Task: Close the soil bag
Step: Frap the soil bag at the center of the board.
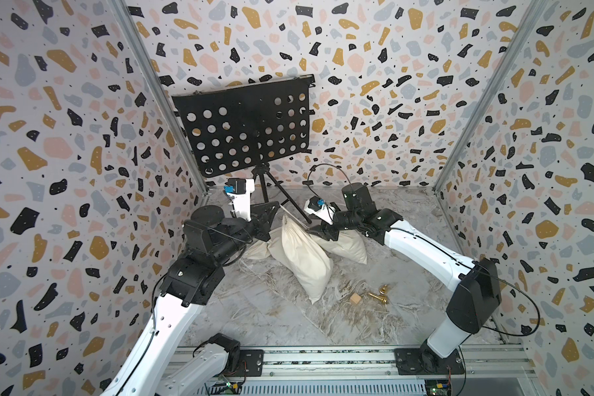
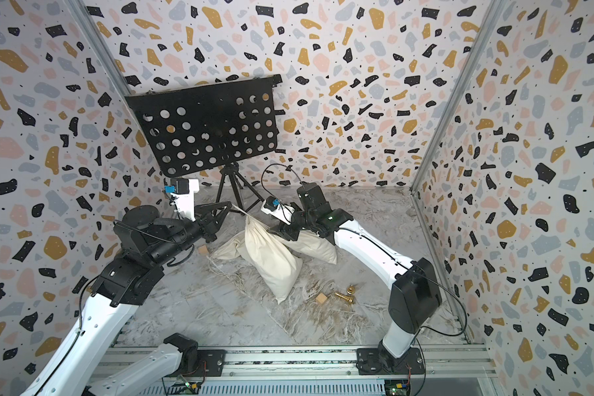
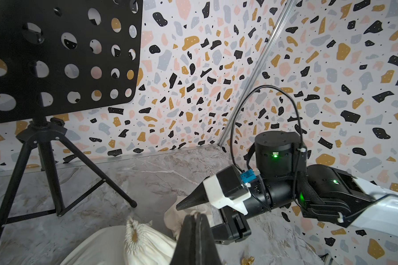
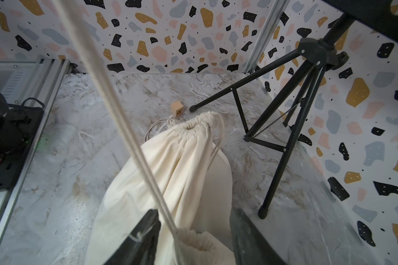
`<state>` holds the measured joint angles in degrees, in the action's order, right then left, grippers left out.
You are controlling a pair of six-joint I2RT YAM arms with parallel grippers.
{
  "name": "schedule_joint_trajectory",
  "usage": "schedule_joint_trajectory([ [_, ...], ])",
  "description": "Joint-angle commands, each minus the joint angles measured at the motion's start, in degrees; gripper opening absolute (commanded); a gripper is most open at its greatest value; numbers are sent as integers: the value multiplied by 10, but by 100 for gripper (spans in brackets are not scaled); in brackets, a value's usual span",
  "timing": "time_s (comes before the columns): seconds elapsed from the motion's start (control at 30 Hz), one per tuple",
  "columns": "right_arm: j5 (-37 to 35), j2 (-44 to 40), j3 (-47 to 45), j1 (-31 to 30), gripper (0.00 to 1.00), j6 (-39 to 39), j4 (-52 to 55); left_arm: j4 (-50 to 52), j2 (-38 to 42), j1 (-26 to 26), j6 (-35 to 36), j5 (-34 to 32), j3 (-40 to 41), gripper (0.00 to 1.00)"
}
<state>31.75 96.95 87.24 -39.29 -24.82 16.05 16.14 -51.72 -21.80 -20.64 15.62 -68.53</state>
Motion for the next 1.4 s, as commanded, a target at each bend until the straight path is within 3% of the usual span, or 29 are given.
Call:
schedule_joint_trajectory([
  [0.0, 24, 3, 27, -1, 44, -8, 30, -49, 8, 4, -2, 11, -29, 0],
  [0.13, 26, 15, 22, 0, 29, -22, 46, -49, 7, 4, -8, 23, -45, 0],
  [0.2, -5, 21, 19, 1, 18, -31, 52, -49, 8, 4, -8, 29, -57, 0],
  [0.3, -75, 21, 2, 17, 10, -40, 52, -39, 23, 4, 1, 21, -73, 0],
  [0.47, -169, 18, -30, 85, 9, -51, 59, -20, 60, 4, 12, 7, -109, 0],
  [0.63, -314, 24, -41, 193, 12, -50, 64, -3, 79, 4, 27, -23, -157, 0],
  [0.73, -364, 27, -39, 226, 16, -46, 67, -7, 82, 4, 26, -35, -166, 0],
  [0.93, -378, 23, -43, 264, 12, -4, 76, -8, 65, 4, 19, -68, -126, 0],
  [1.03, -293, 11, -66, 246, 12, 25, 74, -14, 72, 4, 15, -96, -70, 0],
  [1.23, -239, -10, -156, 153, 13, 93, -7, -7, 82, 5, -3, -240, 105, 0],
  [1.37, -195, -40, -179, 125, 26, 145, -37, -65, 71, 11, -32, -298, 249, 0],
])
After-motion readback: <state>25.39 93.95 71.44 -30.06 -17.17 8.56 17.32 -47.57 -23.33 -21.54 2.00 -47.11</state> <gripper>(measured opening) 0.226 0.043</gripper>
